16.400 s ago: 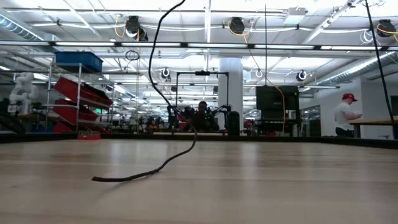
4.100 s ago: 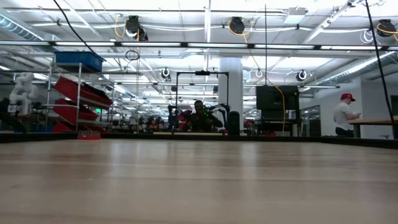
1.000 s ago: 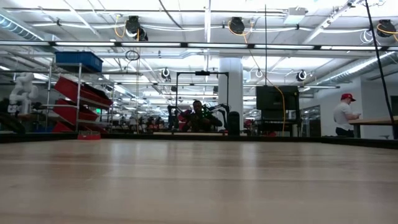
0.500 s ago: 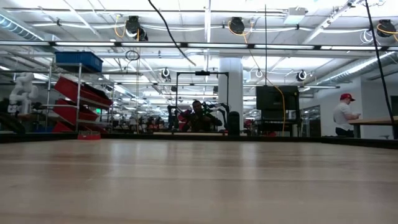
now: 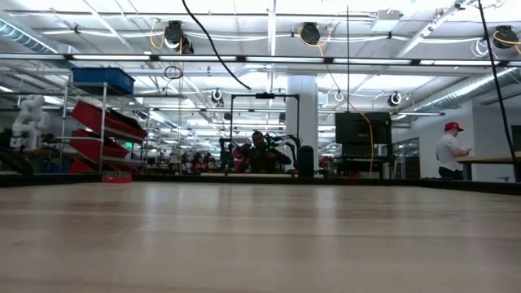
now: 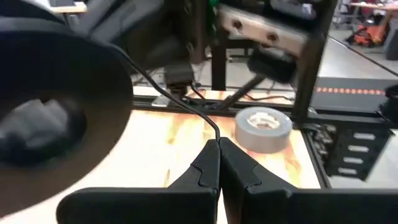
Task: Coil cords
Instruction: Coil the black wire on the spool
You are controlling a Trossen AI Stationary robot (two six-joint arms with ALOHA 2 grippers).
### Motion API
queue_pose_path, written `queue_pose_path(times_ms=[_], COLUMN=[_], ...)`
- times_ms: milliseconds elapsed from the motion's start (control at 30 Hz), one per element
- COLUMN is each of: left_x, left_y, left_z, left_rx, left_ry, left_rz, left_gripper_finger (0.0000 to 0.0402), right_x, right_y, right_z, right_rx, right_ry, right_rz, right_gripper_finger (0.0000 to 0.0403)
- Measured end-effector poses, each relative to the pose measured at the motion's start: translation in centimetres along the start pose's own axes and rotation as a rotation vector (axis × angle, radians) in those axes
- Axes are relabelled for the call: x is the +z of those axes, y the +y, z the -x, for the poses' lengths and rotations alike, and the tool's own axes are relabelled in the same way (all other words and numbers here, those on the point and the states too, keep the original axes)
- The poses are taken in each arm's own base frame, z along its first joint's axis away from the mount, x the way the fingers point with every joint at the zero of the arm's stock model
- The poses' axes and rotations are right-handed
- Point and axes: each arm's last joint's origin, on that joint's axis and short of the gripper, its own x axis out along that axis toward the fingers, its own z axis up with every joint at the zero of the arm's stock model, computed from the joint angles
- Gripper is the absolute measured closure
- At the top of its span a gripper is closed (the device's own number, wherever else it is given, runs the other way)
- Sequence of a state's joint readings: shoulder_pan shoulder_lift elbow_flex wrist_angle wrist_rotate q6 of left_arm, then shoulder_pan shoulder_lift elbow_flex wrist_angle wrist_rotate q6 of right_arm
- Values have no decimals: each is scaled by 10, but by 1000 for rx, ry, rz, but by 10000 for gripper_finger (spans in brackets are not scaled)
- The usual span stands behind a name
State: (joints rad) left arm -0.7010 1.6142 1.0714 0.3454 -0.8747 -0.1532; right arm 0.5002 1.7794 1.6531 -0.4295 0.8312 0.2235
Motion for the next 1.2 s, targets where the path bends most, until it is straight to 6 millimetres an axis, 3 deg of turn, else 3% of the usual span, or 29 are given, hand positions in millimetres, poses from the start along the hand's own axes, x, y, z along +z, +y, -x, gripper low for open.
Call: queue_pose_path(times_ms=[333, 767, 1000, 1200], left_x=[-8, -30, -36, -39], left_y=[-16, -29, -43, -56], left_z=[19, 36, 26, 14], left_rx=[-73, -82, -44, -116], left_ry=[46, 143, 31, -103], left_rz=[-6, 71, 57, 25], left_gripper_finger=[342, 338, 338, 338], right_x=[6, 15, 17, 17], right_y=[0, 0, 3, 4], right_z=[18, 50, 61, 62], right_rx=[31, 97, 119, 124], right_ry=[-21, -69, -84, -89], right_rz=[-7, -11, -6, -9], right_gripper_finger=[403, 403, 403, 403])
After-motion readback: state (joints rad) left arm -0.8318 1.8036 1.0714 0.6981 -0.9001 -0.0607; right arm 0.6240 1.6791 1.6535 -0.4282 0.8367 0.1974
